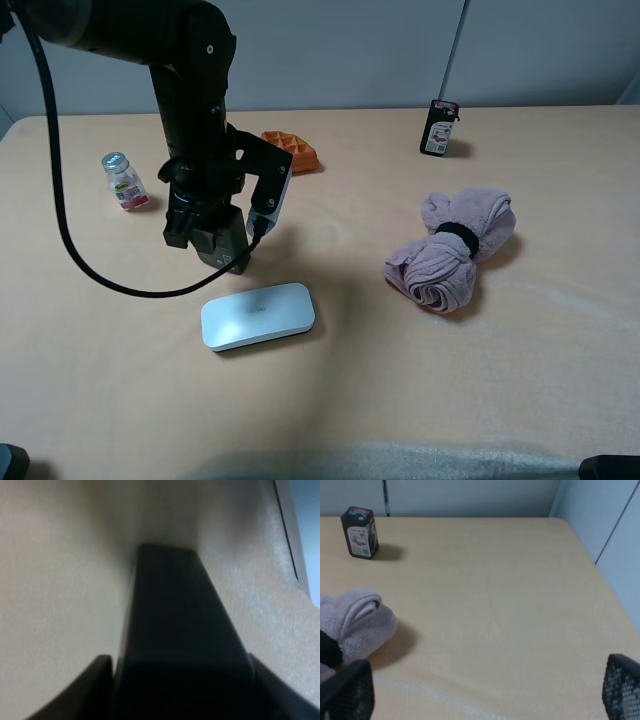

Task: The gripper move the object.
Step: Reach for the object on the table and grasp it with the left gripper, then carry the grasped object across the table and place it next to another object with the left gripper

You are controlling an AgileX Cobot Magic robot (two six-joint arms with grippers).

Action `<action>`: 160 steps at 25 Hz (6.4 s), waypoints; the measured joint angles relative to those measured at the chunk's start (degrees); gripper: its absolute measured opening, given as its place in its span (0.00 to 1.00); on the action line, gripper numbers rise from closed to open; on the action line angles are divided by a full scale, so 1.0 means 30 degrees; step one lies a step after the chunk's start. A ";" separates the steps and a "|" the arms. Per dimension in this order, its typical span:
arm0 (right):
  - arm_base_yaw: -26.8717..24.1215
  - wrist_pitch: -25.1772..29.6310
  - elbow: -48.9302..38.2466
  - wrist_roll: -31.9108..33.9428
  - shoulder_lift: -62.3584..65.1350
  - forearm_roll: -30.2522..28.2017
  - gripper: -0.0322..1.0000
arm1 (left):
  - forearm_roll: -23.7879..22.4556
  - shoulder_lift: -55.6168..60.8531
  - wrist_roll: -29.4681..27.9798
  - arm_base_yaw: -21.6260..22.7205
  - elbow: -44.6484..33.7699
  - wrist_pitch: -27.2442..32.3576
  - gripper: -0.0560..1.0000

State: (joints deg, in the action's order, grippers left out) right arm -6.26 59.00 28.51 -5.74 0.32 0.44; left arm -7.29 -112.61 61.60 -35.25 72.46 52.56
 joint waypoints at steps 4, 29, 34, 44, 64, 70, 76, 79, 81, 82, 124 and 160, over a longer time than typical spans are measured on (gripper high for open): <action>0.0000 0.0000 0.0000 0.0000 0.0000 0.0000 0.70 | 0.0000 0.0000 0.0000 0.0000 0.0000 0.0000 0.52; 0.0000 0.0000 0.0000 0.0000 0.0000 0.0000 0.70 | 0.0768 -0.0039 -0.1755 0.0000 0.1430 0.1274 0.51; 0.0000 0.0000 0.0000 0.0000 0.0000 0.0000 0.70 | -0.0461 -0.0052 -0.5056 0.0000 0.3286 0.2170 0.51; 0.0000 0.0000 0.0000 0.0000 0.0000 0.0000 0.70 | -0.4138 -0.0052 -1.2822 0.0115 0.6619 0.3512 0.51; 0.0000 0.0000 0.0000 0.0000 0.0000 0.0000 0.70 | -0.5394 0.3202 -2.3581 0.3610 0.7315 0.4162 0.51; 0.0000 0.0000 0.0000 0.0000 0.0000 0.0000 0.70 | -0.4716 0.3643 -2.5255 0.4527 0.7315 0.4892 0.51; 0.0000 0.0000 0.0000 0.0000 0.0000 0.0000 0.70 | -0.2678 0.3643 -2.5816 0.4680 0.7315 0.5113 0.51; 0.0000 0.0000 0.0000 0.0000 0.0000 0.0000 0.70 | -0.2525 0.3643 -2.6118 0.4680 0.7315 0.5145 0.51; 0.0000 0.0000 0.0000 0.0000 0.0000 0.0000 0.70 | -0.2525 0.3721 -2.6292 0.4780 0.7052 0.5145 0.51; 0.0000 0.0000 0.0000 0.0000 0.0000 0.0000 0.70 | -0.2502 0.3824 -2.6471 0.4839 0.6763 0.5145 0.51; 0.0000 0.0000 0.0000 0.0000 0.0000 0.0000 0.70 | -0.0573 0.4848 -2.7276 0.6195 -0.2233 -0.1020 0.51; 0.0000 0.0000 0.0000 0.0000 0.0000 0.0000 0.70 | -0.0573 0.4310 -2.7482 0.6195 -0.4135 -0.2718 0.51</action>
State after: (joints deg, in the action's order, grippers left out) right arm -6.26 59.00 28.51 -5.74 0.32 0.44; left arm -9.01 -99.68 -20.85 -16.67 60.06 44.41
